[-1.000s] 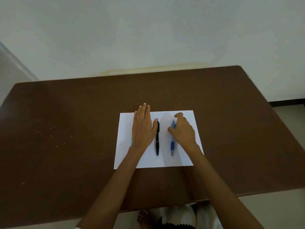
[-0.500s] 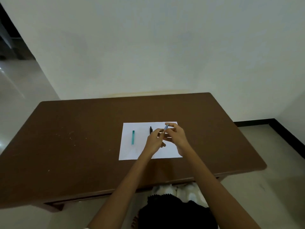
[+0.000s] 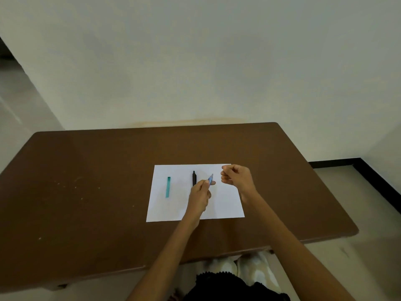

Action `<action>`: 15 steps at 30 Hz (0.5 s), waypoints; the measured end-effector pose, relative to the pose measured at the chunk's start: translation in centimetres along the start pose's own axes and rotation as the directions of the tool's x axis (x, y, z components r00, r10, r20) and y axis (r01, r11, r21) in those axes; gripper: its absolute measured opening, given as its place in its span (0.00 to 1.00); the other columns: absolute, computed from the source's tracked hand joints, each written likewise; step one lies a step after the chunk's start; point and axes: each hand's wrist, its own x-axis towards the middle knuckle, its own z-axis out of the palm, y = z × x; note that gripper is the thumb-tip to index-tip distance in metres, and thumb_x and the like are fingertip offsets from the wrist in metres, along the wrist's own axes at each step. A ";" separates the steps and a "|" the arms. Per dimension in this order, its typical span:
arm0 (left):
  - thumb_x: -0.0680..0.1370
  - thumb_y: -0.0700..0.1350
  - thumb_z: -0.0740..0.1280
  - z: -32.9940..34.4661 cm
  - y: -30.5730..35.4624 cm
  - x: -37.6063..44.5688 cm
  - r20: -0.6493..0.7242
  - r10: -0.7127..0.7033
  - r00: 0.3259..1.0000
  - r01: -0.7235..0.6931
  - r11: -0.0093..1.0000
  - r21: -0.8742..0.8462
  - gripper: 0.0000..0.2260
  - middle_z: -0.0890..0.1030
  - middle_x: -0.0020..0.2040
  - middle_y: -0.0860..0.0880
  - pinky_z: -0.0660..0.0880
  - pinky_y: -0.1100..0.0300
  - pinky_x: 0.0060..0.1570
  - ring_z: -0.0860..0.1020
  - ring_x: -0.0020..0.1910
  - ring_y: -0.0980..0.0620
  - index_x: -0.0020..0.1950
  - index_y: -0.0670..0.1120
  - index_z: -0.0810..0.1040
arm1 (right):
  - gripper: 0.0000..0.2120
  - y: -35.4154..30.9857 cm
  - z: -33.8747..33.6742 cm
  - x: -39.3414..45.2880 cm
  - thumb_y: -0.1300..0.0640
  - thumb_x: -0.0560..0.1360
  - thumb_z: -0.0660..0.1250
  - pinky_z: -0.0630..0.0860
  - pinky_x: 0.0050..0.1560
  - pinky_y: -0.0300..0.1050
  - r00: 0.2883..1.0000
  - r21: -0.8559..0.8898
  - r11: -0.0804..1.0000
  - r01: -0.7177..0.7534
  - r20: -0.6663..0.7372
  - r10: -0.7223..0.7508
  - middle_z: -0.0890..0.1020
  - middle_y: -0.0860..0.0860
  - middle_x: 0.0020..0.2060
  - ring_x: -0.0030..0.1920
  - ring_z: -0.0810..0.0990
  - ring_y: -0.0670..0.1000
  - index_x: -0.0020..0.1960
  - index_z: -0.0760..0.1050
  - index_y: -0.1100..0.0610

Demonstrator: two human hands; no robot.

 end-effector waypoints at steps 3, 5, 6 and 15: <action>0.81 0.48 0.54 -0.2 -0.2 1.5 -0.025 -0.029 0.999 0.026 0.993 -0.115 0.13 0.69 0.30 0.48 0.61 0.68 0.22 0.62 0.24 0.56 0.53 0.46 0.77 | 0.08 1.9 1.0 2.3 0.60 0.77 0.64 0.79 0.48 0.40 0.989 -0.365 0.920 0.145 0.027 -0.145 0.83 0.56 0.48 0.46 0.82 0.51 0.52 0.79 0.61; 0.82 0.48 0.52 -0.3 -0.4 2.4 -0.008 -0.059 0.998 0.057 0.986 -0.158 0.14 0.71 0.31 0.47 0.63 0.66 0.22 0.63 0.23 0.55 0.52 0.45 0.77 | 0.10 2.7 2.2 3.6 0.59 0.77 0.64 0.77 0.54 0.42 0.970 -0.551 0.799 0.242 0.111 -0.218 0.83 0.56 0.51 0.50 0.81 0.52 0.55 0.79 0.61; 0.82 0.48 0.52 -0.3 -0.5 2.8 0.000 -0.067 0.998 0.066 0.985 -0.157 0.14 0.71 0.31 0.47 0.64 0.67 0.22 0.64 0.23 0.55 0.52 0.45 0.76 | 0.11 3.0 2.7 4.2 0.58 0.77 0.64 0.76 0.55 0.42 0.962 -0.599 0.753 0.273 0.149 -0.230 0.83 0.56 0.52 0.51 0.81 0.53 0.55 0.79 0.61; 0.82 0.47 0.49 -1.1 -1.4 5.1 -0.001 -0.075 0.997 0.074 0.983 -0.170 0.16 0.75 0.32 0.46 0.72 0.65 0.26 0.70 0.25 0.53 0.49 0.47 0.76 | 0.13 4.7 4.2 7.7 0.53 0.76 0.65 0.73 0.53 0.41 0.966 -0.678 0.687 0.260 0.185 -0.183 0.81 0.55 0.54 0.52 0.79 0.53 0.56 0.79 0.59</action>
